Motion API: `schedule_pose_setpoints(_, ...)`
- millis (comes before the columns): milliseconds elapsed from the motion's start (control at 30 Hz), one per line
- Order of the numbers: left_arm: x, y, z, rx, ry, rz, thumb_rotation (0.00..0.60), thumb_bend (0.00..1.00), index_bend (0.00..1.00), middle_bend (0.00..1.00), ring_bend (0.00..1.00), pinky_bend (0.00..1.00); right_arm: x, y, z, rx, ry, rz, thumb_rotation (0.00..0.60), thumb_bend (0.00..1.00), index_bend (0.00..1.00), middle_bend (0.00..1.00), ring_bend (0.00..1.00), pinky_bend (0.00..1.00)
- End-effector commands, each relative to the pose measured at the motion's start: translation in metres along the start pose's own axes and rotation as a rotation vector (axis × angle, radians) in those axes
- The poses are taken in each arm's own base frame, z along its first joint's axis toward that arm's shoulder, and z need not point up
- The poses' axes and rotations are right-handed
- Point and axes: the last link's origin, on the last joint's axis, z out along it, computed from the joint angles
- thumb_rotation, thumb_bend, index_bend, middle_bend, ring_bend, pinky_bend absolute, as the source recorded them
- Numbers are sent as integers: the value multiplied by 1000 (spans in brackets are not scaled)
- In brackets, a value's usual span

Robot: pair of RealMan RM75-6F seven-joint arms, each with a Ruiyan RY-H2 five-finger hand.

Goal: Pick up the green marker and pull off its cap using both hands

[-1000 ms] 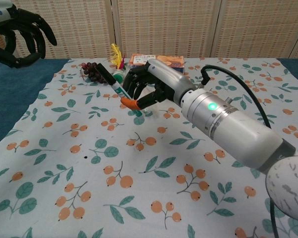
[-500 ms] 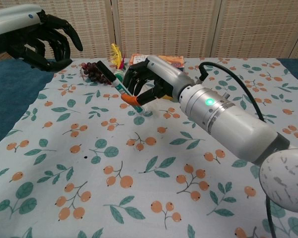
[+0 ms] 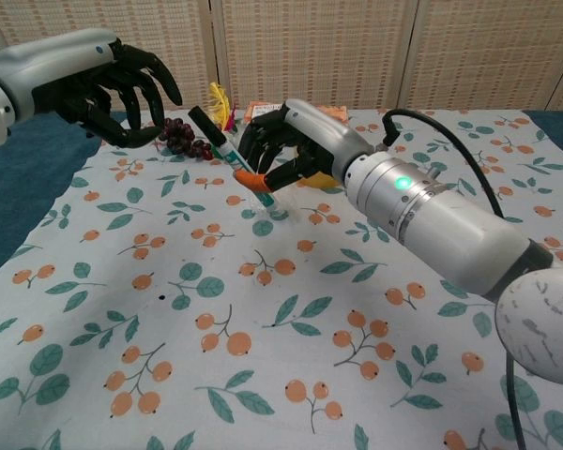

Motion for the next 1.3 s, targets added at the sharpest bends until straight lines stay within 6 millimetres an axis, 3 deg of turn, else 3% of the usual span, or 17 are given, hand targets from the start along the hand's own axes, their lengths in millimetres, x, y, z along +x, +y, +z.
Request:
schedule_pose_setpoints(33,-2,3,2,-2,0,-6,600,367,366,483,481,733,-2,0,1,2,-1,-6,600,436,832,682,435,150)
schedule_pose_setpoints(1300,-10,16,4,-41,-14,56,600,366,404,524,481,734,-18,-12,9,-18,10,13,600,436,833,682,435,150)
